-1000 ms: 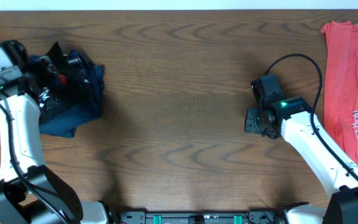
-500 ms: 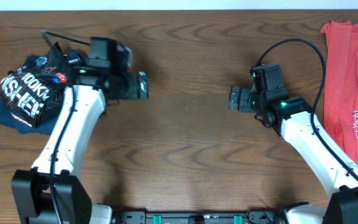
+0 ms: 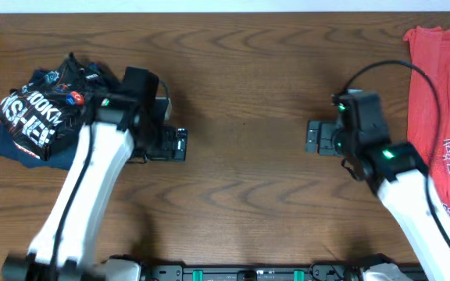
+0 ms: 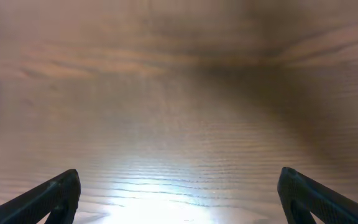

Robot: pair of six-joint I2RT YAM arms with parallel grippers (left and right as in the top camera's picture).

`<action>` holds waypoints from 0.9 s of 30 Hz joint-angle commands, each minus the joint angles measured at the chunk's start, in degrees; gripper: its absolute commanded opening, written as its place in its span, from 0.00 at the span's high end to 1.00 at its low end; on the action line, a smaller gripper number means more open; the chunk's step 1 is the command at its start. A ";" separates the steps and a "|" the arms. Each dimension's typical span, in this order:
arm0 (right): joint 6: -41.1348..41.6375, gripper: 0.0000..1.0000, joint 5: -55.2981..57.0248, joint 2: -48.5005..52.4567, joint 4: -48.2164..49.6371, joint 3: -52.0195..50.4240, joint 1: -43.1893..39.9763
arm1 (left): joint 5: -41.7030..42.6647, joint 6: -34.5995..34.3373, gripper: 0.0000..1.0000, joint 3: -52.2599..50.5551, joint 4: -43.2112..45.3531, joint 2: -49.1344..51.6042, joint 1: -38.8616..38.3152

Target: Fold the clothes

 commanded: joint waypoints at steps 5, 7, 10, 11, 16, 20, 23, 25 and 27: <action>6.75 0.01 14.38 -19.19 -1.36 -5.33 6.23 | -5.84 -2.43 0.02 -11.32 10.21 -24.28 -4.57; 6.95 0.01 16.85 -24.41 -0.92 -7.89 8.26 | -8.26 -3.74 0.02 -15.39 13.14 -30.88 -5.14; 6.97 0.01 17.35 -30.75 -0.68 -10.97 9.42 | -8.66 -3.76 0.02 -20.31 18.62 -38.84 -5.14; 6.95 0.01 17.38 -32.04 -0.72 -11.50 9.42 | -8.66 -3.76 0.02 -21.38 20.04 -40.94 -5.14; 6.93 0.01 17.40 -34.01 -2.47 -11.93 9.42 | -8.66 -3.74 0.02 -22.10 18.75 -46.51 -5.14; 6.93 0.01 17.40 -34.01 -3.43 -11.93 9.42 | -8.66 -3.74 0.02 -22.10 18.18 -47.17 -5.14; 6.93 0.01 17.38 -34.01 -4.33 -11.93 9.42 | -8.66 -3.74 0.02 -22.10 17.94 -46.95 -5.11; 6.93 0.01 17.38 -34.01 -5.18 -11.93 9.42 | -8.66 -3.74 0.02 -22.10 17.94 -46.88 -5.14; 6.93 0.01 17.38 -34.01 -5.79 -11.93 9.42 | -8.66 -3.74 0.02 -22.10 17.94 -46.90 -5.14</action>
